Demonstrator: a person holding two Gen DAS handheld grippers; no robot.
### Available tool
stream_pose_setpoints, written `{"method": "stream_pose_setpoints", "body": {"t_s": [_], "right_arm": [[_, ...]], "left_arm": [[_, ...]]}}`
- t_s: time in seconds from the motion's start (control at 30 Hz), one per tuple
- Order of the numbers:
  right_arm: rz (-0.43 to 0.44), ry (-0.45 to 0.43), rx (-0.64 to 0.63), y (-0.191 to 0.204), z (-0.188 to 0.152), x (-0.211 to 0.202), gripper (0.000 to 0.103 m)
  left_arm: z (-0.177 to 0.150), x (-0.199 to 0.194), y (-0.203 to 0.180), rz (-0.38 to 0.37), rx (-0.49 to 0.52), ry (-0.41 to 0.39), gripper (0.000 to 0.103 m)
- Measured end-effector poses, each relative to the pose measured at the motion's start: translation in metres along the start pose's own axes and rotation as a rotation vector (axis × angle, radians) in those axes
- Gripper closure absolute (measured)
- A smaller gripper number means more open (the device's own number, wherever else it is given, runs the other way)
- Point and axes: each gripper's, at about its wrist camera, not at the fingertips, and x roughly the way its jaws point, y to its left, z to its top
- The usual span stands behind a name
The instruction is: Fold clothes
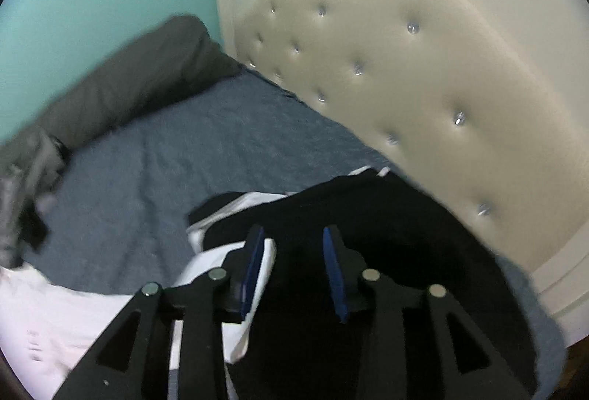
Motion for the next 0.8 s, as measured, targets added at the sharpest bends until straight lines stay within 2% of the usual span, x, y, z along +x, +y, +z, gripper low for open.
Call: {"method": "stream_pose_setpoints", "body": {"t_s": [0.17,0.27,0.33,0.4,0.47,0.53,0.6,0.7,0.8], "right_arm": [[0.088,0.037,-0.010,0.005,-0.017,-0.009,0.063],[0.116,0.074,-0.012,0.012,-0.025,-0.006,0.063],[0.099,0.101,-0.037,0.021,-0.031,-0.002,0.064],[0.085,0.137,-0.093,0.033,-0.039,0.003,0.068],[0.074,0.153,-0.113,0.039,-0.043,0.005,0.085],[0.051,0.170,-0.109,0.040,-0.045,0.009,0.096],[0.033,0.165,-0.106,0.038,-0.046,0.008,0.100],[0.003,0.096,-0.068,0.028,-0.036,-0.002,0.100],[-0.020,0.078,-0.003,0.010,-0.029,-0.006,0.100]], "left_arm": [[0.003,-0.007,-0.004,-0.011,0.004,-0.009,0.074],[0.003,-0.011,-0.006,-0.014,0.005,-0.015,0.074],[0.003,-0.013,-0.008,-0.017,0.005,-0.021,0.074],[0.003,-0.014,-0.009,-0.020,0.005,-0.022,0.074],[0.002,-0.014,-0.009,-0.020,0.006,-0.022,0.074],[0.002,-0.014,-0.008,-0.021,0.005,-0.022,0.074],[0.002,-0.015,-0.008,-0.020,0.004,-0.022,0.074],[0.003,-0.014,-0.007,-0.018,0.001,-0.025,0.074],[0.002,-0.014,-0.007,-0.018,0.002,-0.021,0.074]]}}
